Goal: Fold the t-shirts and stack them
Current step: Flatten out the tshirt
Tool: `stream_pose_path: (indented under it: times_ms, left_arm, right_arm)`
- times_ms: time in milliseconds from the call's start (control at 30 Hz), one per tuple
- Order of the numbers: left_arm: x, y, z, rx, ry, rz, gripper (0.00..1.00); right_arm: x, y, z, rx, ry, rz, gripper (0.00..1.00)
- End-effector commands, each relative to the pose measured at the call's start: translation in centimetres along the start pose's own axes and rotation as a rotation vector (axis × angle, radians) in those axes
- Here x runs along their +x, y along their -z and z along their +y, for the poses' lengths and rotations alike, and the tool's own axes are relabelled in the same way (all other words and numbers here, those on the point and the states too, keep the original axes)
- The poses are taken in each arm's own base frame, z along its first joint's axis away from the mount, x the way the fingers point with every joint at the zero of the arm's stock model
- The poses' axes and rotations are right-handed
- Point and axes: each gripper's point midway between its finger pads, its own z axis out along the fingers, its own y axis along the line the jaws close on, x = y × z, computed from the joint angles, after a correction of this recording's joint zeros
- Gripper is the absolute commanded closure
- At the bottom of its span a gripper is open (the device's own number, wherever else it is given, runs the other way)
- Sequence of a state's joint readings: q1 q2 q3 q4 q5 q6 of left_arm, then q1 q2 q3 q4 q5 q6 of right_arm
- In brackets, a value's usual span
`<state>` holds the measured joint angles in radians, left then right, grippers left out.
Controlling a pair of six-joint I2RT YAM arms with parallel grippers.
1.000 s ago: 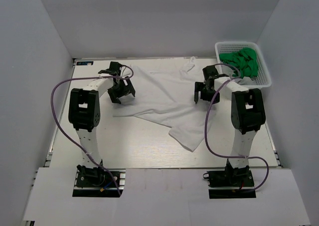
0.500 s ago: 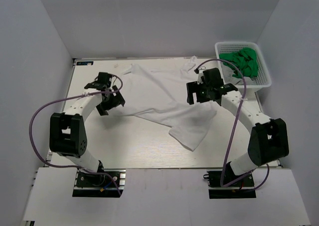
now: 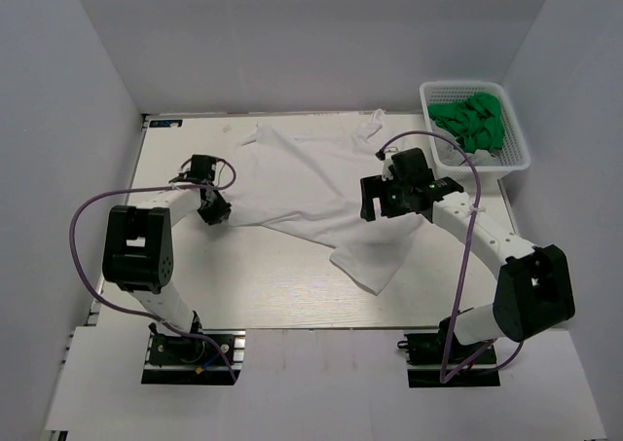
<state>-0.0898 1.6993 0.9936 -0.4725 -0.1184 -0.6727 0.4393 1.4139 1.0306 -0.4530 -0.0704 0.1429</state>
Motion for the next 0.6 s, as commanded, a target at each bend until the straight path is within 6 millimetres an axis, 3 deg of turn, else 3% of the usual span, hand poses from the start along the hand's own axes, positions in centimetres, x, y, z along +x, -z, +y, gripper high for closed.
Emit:
stream_pose_path:
  times_ms: [0, 33, 67, 167, 233, 300, 367, 467, 500, 567]
  left_arm:
    - [-2.3, -0.3, -2.2, 0.064, -0.009, -0.046, 0.75]
    - [-2.4, -0.2, -2.3, 0.062, -0.009, -0.043, 0.91]
    - [-2.2, 0.0, -2.1, 0.041, -0.013, -0.016, 1.0]
    - [-2.4, 1.9, -2.5, 0.043, -0.023, -0.012, 1.0]
    - [-3.3, 4.2, -3.8, 0.095, -0.027, -0.03, 1.0]
    - [-2.6, 5.3, -4.6, 0.142, -0.052, 0.019, 1.0]
    - [-3.3, 6.6, -5.5, 0.168, -0.063, 0.026, 1.0]
    - [-4.6, 7.0, -6.7, 0.184, -0.08, 0.026, 1.0]
    - [-4.2, 5.7, -6.6, 0.155, -0.082, 0.065, 1.0]
    - [-5.4, 5.1, -7.9, 0.166, -0.093, 0.067, 1.0]
  right_arm:
    - [-0.4, 0.6, -0.2, 0.028, -0.021, -0.02, 0.1]
    - [-0.4, 0.6, -0.3, 0.033, -0.024, -0.022, 0.1]
    - [-0.5, 0.6, -0.2, 0.031, -0.024, -0.023, 0.1]
    - [-0.3, 0.7, -0.3, 0.034, -0.027, -0.022, 0.1]
    - [-0.2, 0.7, -0.2, 0.026, -0.028, -0.021, 0.1]
    - [0.0, 0.4, -0.2, 0.026, -0.029, -0.012, 0.1]
    - [0.0, 0.3, -0.2, 0.026, -0.029, -0.012, 0.1]
    - [0.2, -0.2, -0.4, 0.032, -0.028, 0.001, 0.1]
    - [0.2, -0.3, -0.5, 0.037, -0.029, 0.006, 0.1]
    - [0.4, -0.7, -1.0, 0.06, -0.033, 0.025, 0.1]
